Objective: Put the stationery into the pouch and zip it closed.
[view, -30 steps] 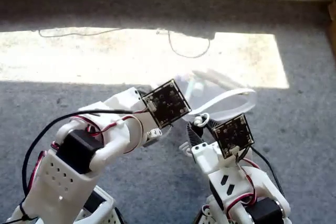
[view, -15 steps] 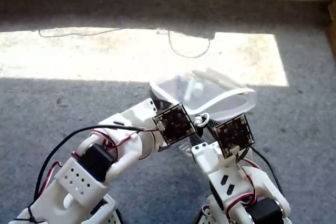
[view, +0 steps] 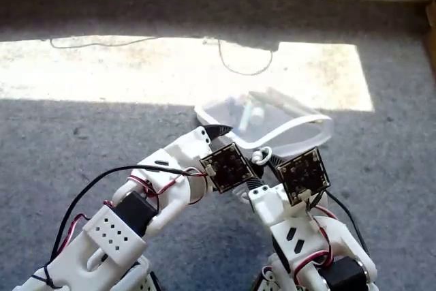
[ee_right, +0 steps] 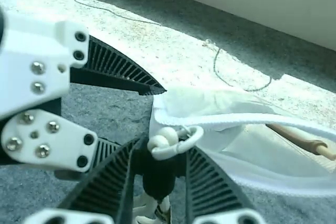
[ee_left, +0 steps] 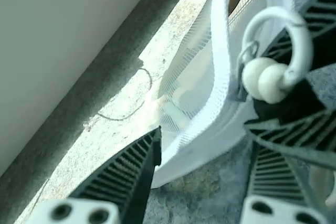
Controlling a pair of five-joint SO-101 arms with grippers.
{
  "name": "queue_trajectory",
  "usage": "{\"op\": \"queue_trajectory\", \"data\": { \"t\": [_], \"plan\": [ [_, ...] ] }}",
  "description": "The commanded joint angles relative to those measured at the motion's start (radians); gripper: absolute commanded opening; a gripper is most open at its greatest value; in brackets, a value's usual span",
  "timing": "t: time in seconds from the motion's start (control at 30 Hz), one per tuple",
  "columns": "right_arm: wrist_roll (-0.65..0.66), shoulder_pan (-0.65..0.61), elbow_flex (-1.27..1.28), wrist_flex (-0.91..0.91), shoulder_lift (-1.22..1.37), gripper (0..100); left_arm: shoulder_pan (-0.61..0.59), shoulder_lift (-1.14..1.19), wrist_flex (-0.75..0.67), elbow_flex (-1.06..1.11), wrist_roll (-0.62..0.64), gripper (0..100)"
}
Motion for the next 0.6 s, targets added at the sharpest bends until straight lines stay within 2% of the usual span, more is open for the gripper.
{"op": "queue_trajectory", "data": {
  "t": [0.0,0.13,0.4,0.57],
  "plan": [
    [-0.009,0.012,-0.007,-0.036,-0.002,0.5,0.045,-0.019,-0.074,0.024,0.026,26],
    [-0.009,0.012,-0.007,-0.036,-0.002,0.5,0.045,-0.021,-0.149,0.059,0.107,26],
    [-0.009,0.012,-0.007,-0.035,-0.002,0.5,0.047,-0.021,-0.167,0.082,0.114,26],
    [-0.009,0.012,-0.007,-0.035,-0.002,0.5,0.048,-0.021,-0.167,0.082,0.112,16]
  ]
}}
